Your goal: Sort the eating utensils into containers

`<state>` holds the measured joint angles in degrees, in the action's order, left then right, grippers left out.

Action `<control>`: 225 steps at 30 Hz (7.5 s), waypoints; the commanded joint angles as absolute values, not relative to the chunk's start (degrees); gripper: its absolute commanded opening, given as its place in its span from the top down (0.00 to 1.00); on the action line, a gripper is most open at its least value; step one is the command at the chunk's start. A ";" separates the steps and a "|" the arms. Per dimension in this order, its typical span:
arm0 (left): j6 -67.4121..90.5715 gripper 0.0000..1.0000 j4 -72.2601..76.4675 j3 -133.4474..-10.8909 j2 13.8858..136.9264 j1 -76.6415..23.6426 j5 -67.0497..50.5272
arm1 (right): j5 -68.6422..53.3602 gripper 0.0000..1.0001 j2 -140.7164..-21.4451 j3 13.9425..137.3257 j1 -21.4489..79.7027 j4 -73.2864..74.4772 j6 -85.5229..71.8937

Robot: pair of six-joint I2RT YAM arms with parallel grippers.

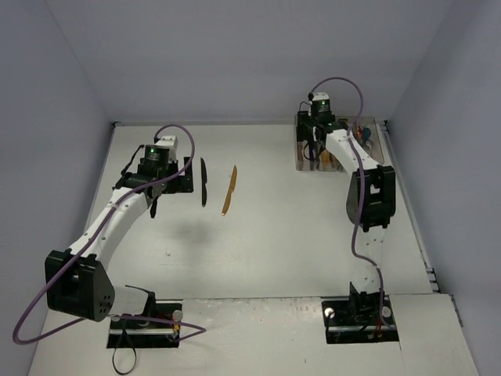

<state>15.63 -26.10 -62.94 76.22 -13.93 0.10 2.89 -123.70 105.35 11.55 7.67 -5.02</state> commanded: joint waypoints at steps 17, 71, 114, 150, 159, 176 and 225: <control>22.80 0.31 -30.63 -81.30 99.31 -19.87 1.04 | 2.06 0.39 -76.17 64.48 13.00 2.57 -13.49; 30.41 1.00 -29.24 -95.63 111.89 -17.58 -9.17 | -12.87 0.33 -66.93 52.21 25.13 -6.32 -19.20; 50.25 1.00 3.65 -77.26 90.54 -29.27 -22.03 | -3.20 0.87 -86.29 62.81 38.58 -21.19 -20.18; 18.55 0.21 -26.64 -66.51 72.67 -19.34 -0.53 | 1.45 1.00 -109.85 83.61 12.99 -12.92 -5.37; 18.16 0.21 -28.44 -62.73 69.65 -19.34 -0.53 | 0.56 1.00 -120.41 91.53 10.80 -12.96 -4.92; 22.33 0.21 -28.30 -66.67 78.42 -23.18 -0.67 | 0.53 0.53 -111.84 88.08 10.90 -11.63 -4.54; 24.22 0.63 -36.91 -100.87 126.90 -30.57 5.49 | -4.75 0.38 -70.16 46.52 14.87 -8.17 -14.68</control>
<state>24.08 -34.89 -99.08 125.34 -30.01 4.86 -4.80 -72.07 46.93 14.68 -5.38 -14.59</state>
